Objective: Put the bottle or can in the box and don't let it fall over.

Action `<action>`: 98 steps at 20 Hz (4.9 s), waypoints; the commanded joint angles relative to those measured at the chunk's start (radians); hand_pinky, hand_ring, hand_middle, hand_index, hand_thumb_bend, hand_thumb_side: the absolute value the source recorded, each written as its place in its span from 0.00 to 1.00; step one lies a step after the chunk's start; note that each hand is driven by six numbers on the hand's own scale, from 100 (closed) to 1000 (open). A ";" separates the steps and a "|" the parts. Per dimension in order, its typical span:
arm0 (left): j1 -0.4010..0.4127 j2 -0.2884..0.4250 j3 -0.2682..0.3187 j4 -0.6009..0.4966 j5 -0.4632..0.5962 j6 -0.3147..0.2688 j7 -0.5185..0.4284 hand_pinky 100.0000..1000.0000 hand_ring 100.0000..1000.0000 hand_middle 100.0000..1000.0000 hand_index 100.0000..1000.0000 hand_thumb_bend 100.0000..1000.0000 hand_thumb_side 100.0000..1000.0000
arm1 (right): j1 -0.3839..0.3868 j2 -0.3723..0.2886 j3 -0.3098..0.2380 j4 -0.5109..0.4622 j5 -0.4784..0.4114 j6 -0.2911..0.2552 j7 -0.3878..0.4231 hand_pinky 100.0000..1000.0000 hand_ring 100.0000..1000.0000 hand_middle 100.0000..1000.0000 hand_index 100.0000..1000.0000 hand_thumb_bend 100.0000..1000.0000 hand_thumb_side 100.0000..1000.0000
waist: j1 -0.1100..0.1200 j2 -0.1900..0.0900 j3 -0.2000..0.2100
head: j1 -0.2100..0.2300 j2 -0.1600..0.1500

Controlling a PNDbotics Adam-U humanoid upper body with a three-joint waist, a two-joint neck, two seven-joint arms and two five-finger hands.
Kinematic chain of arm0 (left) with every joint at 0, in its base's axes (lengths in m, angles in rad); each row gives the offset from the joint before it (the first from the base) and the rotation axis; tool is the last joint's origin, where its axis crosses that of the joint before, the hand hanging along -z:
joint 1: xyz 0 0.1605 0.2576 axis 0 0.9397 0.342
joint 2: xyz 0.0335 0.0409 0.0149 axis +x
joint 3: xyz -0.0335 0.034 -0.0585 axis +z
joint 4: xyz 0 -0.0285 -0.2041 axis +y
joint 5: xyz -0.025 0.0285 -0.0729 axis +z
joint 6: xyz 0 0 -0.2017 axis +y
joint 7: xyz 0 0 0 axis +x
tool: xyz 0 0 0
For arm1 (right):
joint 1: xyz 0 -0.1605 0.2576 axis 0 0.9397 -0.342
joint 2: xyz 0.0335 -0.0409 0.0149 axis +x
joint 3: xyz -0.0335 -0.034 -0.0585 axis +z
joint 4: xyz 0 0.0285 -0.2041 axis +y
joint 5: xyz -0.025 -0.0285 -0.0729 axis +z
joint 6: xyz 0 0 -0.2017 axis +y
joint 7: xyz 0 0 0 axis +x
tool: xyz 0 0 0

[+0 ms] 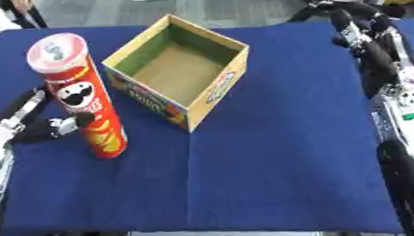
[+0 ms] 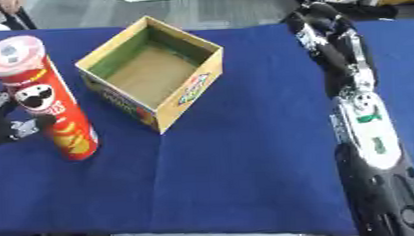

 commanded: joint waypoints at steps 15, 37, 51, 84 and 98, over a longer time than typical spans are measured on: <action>-0.035 0.001 -0.013 0.003 -0.045 -0.035 0.001 1.00 0.84 0.67 0.92 0.76 0.63 | -0.011 -0.008 -0.001 -0.009 -0.012 -0.002 0.003 0.74 0.95 1.00 0.79 0.62 0.29 | 0.001 -0.006 -0.003 | 0.007 0.006; -0.068 -0.021 -0.027 0.034 -0.051 -0.043 0.004 1.00 0.83 0.64 0.89 0.72 0.65 | -0.012 -0.004 -0.001 -0.010 -0.013 -0.002 0.007 0.74 0.95 1.00 0.79 0.62 0.29 | 0.000 -0.003 -0.008 | 0.016 0.006; -0.061 -0.027 -0.032 0.029 -0.011 -0.042 0.040 1.00 0.79 0.57 0.68 0.54 0.57 | -0.013 -0.002 -0.002 -0.011 -0.009 0.000 0.007 0.74 0.95 1.00 0.79 0.62 0.29 | 0.001 -0.001 -0.008 | 0.015 0.005; -0.064 -0.034 -0.029 -0.054 0.127 0.062 0.090 1.00 0.63 0.38 0.39 0.00 0.48 | -0.009 -0.001 -0.005 -0.014 -0.012 0.002 0.000 0.74 0.95 1.00 0.79 0.62 0.29 | 0.003 -0.002 -0.008 | 0.009 0.005; -0.237 0.008 -0.042 -0.035 0.181 0.073 0.136 1.00 0.62 0.37 0.39 0.00 0.41 | -0.027 0.000 -0.008 -0.023 -0.011 0.000 -0.003 0.74 0.95 1.00 0.79 0.61 0.30 | 0.001 0.008 -0.026 | 0.023 0.003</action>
